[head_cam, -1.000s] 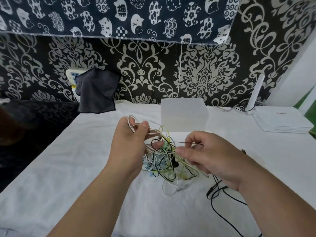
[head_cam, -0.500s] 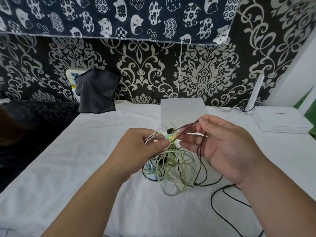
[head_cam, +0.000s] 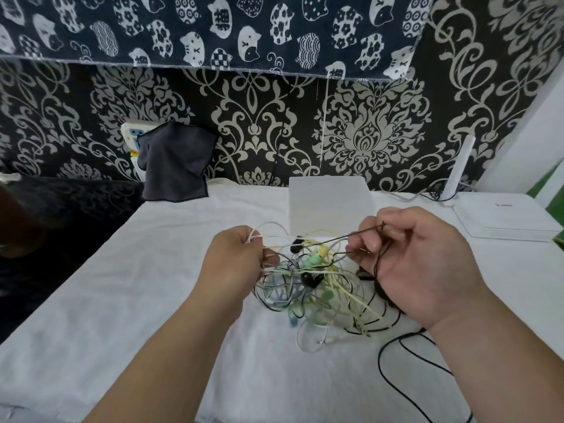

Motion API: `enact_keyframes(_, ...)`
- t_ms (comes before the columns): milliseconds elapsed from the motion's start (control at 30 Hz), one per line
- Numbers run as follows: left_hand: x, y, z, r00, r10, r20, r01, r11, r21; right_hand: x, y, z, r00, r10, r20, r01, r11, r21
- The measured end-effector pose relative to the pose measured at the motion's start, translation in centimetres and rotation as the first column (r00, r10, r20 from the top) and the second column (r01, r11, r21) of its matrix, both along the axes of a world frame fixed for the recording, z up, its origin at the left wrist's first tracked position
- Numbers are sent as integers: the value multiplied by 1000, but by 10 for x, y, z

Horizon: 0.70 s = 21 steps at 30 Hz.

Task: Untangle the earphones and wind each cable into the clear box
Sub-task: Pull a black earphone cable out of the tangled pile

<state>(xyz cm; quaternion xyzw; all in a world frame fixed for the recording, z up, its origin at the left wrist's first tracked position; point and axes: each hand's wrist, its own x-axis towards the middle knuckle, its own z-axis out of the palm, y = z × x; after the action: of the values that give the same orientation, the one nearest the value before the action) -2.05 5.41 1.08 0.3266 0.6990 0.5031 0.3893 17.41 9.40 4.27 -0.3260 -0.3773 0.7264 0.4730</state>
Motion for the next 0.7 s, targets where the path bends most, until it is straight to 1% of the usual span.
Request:
enact_keyframes(33, 1, 1, -2, 990, 42, -137, -40, 999, 17, -1, 1, -2, 997, -24, 73, 22, 999, 38)
enact_keyframes(67, 2, 1, -4, 959, 72, -273, -62, 997, 43, -3, 1, -5, 987, -52, 150, 40, 996, 82)
enact_keyframes(100, 2, 0, -4, 920, 77, -384, -52, 996, 75, -4, 1, -7, 978, -72, 197, 50, 992, 114)
enact_keyframes(133, 2, -1, -4, 886, 49, -461, -2, 995, 104, -4, 1, -8, 976, -71, 208, 45, 991, 124)
enact_keyframes(200, -1, -3, -5, 833, -136, -536, 222, 970, 100, -4, 1, -6, 992, -15, 129, 5, 997, 76)
enact_keyframes(267, -1, -6, -5, 756, -352, -552, 459, 886, 63, -2, 0, -3, 999, 54, -5, -54, 998, 18)
enact_keyframes(300, 0, -6, -6, 719, -426, -550, 540, 840, 56, -2, 0, -2, 995, 88, -41, -87, 996, 14)
enact_keyframes(333, 2, -7, -8, 701, -472, -535, 588, 807, 59, -2, -1, -1, 992, 117, -52, -116, 993, 24)
enact_keyframes(367, 4, -7, -9, 717, -503, -483, 604, 794, 68, -2, -2, -1, 988, 144, -54, -142, 989, 44)
enact_keyframes(433, 7, -8, -6, 799, -546, -251, 586, 800, 126, 0, -3, -3, 981, 181, -73, -174, 981, 83)
enact_keyframes(467, 8, -8, -5, 825, -548, -140, 565, 808, 164, 1, -3, -4, 977, 190, -95, -181, 978, 99)
enact_keyframes(500, 8, -7, -5, 847, -524, -90, 531, 826, 188, 2, -3, -4, 972, 199, -122, -186, 976, 112)
enact_keyframes(567, 10, -7, -5, 887, -452, -96, 462, 864, 198, 5, -2, -4, 958, 221, -183, -197, 971, 137)
enact_keyframes(633, 13, -5, -3, 943, -326, -70, 334, 920, 205, 6, -1, -4, 952, 218, -216, -189, 971, 149)
enact_keyframes(700, 14, -3, 0, 982, -181, 46, 170, 967, 188, 6, 0, -3, 968, 171, -186, -149, 981, 124)
